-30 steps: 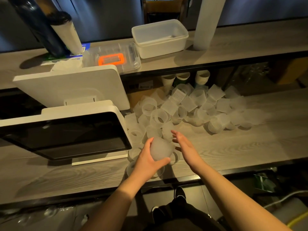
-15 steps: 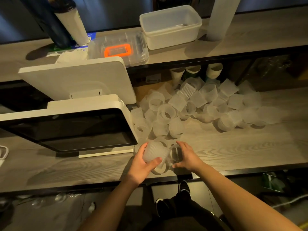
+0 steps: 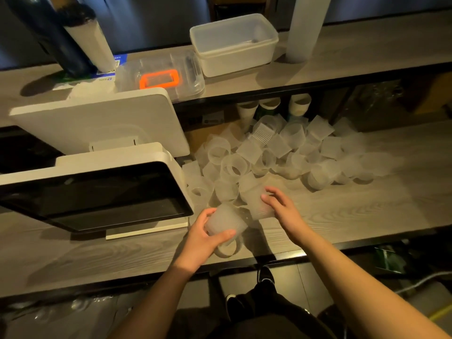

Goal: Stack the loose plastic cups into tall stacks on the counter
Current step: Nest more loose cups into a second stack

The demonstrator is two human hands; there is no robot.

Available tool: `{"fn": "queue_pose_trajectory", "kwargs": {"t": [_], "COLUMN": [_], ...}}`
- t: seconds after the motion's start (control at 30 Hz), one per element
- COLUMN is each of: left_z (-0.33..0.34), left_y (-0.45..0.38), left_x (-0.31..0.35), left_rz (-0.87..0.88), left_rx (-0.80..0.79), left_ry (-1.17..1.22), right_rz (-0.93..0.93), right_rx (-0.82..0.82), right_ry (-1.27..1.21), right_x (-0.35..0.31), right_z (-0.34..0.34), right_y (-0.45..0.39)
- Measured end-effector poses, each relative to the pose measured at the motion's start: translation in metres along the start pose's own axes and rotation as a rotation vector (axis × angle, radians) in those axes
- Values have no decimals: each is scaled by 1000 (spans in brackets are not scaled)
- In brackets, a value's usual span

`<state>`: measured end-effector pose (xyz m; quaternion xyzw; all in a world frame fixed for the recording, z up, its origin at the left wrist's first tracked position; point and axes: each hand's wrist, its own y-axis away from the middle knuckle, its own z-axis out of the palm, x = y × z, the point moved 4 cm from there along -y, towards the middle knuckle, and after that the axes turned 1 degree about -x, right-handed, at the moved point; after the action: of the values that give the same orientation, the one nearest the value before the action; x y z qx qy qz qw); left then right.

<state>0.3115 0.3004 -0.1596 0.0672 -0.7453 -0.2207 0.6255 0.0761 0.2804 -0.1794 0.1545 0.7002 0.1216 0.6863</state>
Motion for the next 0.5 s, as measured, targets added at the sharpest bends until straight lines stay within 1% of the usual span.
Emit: {"fn": "queue_pose_trajectory", "kwargs": {"t": [0.13,0.23,0.33,0.5], "left_z": [14,22,25,27], "left_y": [-2,-3,-1,4], "left_x": [9,10,11,3], "left_rz": [41,40,53,51], "left_rx": [-51,-95,-110,-91], "left_ry": [-27,-46,-69,-40], "right_rz": [-97,-132,-123,-16], "right_rx": [-66,-93,-101,-264], "right_ry": [53,75,118,93], "right_x": [-23,-24,-19,-8], "right_z": [5,8,12,45], "right_y": [19,32,40,53]}}
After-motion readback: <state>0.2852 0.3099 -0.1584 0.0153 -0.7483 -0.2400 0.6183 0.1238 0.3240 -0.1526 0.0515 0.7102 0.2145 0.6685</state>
